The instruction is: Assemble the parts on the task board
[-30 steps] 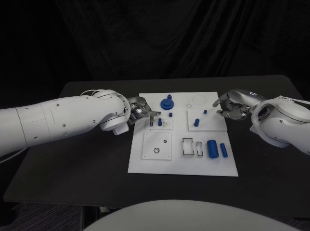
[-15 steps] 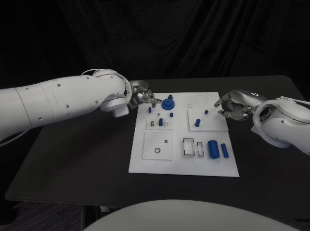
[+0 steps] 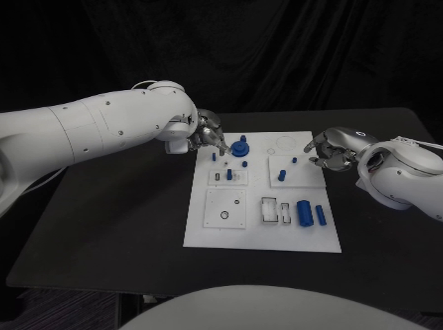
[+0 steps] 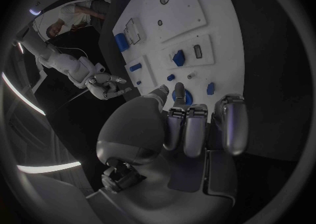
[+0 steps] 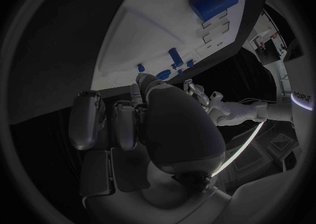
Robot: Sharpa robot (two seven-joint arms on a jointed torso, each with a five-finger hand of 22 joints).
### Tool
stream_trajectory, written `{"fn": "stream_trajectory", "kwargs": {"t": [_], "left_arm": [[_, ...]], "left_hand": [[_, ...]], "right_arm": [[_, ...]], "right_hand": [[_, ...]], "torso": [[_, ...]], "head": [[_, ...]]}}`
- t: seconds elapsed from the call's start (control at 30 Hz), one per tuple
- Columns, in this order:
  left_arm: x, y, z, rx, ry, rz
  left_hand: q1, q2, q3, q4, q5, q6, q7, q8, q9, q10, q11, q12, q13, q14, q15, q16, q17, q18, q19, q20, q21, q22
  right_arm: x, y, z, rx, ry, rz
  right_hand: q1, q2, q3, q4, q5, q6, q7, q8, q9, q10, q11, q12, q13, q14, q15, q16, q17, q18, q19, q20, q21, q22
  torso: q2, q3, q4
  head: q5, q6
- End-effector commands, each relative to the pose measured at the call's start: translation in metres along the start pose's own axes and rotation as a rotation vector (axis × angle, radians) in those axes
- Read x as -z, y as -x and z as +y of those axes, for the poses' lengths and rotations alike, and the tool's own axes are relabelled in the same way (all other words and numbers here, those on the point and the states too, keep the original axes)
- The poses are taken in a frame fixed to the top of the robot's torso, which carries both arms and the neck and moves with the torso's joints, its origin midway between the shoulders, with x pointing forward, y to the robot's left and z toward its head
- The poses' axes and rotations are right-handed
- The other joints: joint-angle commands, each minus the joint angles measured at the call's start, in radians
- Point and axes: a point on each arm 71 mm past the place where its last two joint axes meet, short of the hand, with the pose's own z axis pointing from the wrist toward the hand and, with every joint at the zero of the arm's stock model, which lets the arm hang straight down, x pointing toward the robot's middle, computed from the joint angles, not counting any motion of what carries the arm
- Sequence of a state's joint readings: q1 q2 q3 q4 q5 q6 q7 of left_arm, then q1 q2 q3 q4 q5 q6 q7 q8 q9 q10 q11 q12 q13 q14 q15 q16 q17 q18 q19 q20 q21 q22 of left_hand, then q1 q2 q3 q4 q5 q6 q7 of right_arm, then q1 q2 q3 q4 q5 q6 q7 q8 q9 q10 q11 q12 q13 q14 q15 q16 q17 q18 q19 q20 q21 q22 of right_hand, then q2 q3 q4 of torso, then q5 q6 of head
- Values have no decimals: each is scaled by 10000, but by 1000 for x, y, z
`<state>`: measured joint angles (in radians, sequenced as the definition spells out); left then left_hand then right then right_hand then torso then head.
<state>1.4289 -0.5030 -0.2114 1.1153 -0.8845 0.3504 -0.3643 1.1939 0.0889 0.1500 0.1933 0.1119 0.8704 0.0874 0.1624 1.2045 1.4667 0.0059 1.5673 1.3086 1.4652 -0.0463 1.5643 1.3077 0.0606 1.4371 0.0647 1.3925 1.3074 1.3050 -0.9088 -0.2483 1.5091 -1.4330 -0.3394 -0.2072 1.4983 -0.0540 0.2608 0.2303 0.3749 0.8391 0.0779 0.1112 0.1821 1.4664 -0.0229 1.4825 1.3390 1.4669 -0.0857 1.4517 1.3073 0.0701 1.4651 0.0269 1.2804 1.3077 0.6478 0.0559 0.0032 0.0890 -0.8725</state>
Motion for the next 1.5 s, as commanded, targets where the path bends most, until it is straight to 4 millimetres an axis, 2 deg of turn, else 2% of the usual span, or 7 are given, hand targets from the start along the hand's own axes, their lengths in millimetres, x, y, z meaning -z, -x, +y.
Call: {"fn": "stream_trajectory", "kwargs": {"t": [0.03,0.2,0.43,0.63,0.93,1.17,1.5], "left_arm": [[-1,-5,3,-150,1153,1144],[-5,-6,0,-337,1868,1403],[-12,-7,-5,-582,2170,1372],[-16,-9,-9,-534,2041,1212],[-21,-18,-14,-542,1890,1273],[-25,-24,-17,-488,1820,1240],[-29,-31,-17,-494,1881,1382]], "left_hand": [[-317,-132,-236,88,-224,147,-16,-94,-159,1041,78,35,2622,1056,51,65,2631,-58,32,53,-3,1280],[-835,-256,-676,262,-470,435,-39,-245,-394,1041,60,35,2622,1056,26,65,2631,-77,144,35,57,1346],[-950,-205,-781,258,-453,572,-74,-342,-522,1041,23,35,2622,1056,-5,65,2631,-65,141,6,8,1323],[-972,-153,-785,257,-414,594,-77,-365,-543,1041,22,35,2622,1056,-10,65,2631,-70,155,0,16,1333],[-1096,-49,-827,306,-353,686,-96,-350,-523,1041,7,35,2622,1056,-23,65,2631,-75,177,-14,24,1348],[-1277,148,-872,379,-261,787,-141,-266,-352,1041,-31,35,2622,1056,-58,65,2631,-78,203,-45,21,1362],[-1231,200,-861,244,-64,754,-176,-175,-84,1041,-65,35,2622,1056,-89,65,2631,-70,197,-77,-22,1349]], "right_arm": [[0,-1,0,16,-114,16],[-1,-1,1,16,-78,20],[-1,-1,2,15,-54,33],[-2,-2,3,20,-44,53],[-2,-2,4,22,1,75],[-2,-2,5,14,15,74],[-1,-2,5,9,6,83]], "right_hand": [[-81,15,77,3,46,28,26,-44,-9,130,78,-31,1372,734,90,-56,1598,-92,38,66,-31,1829],[-89,20,87,-1,53,33,27,-46,-12,134,78,-29,1374,735,90,-55,1598,-89,33,67,-45,1825],[-89,20,87,-1,53,33,27,-46,-12,134,78,-29,1374,735,90,-55,1598,-89,33,67,-45,1825],[-89,20,87,-1,53,33,27,-46,-12,134,78,-29,1374,735,90,-55,1598,-89,33,67,-45,1825],[-89,20,87,-1,53,33,27,-46,-12,134,78,-29,1374,735,90,-55,1598,-89,33,67,-45,1825],[-89,20,87,-1,53,33,27,-46,-12,134,78,-29,1374,735,90,-55,1598,-89,33,67,-45,1825],[-89,20,87,-1,53,33,27,-46,-12,134,78,-29,1374,735,90,-55,1598,-89,33,67,-45,1825]], "torso": [[21,0,-31],[45,-20,-53],[34,-1,-66],[73,-42,-80],[91,-51,-96],[73,-24,-46],[56,-28,-73]], "head": [[58,-2],[71,-2],[66,-2],[109,-2],[112,-2],[40,-2],[68,-2]]}}
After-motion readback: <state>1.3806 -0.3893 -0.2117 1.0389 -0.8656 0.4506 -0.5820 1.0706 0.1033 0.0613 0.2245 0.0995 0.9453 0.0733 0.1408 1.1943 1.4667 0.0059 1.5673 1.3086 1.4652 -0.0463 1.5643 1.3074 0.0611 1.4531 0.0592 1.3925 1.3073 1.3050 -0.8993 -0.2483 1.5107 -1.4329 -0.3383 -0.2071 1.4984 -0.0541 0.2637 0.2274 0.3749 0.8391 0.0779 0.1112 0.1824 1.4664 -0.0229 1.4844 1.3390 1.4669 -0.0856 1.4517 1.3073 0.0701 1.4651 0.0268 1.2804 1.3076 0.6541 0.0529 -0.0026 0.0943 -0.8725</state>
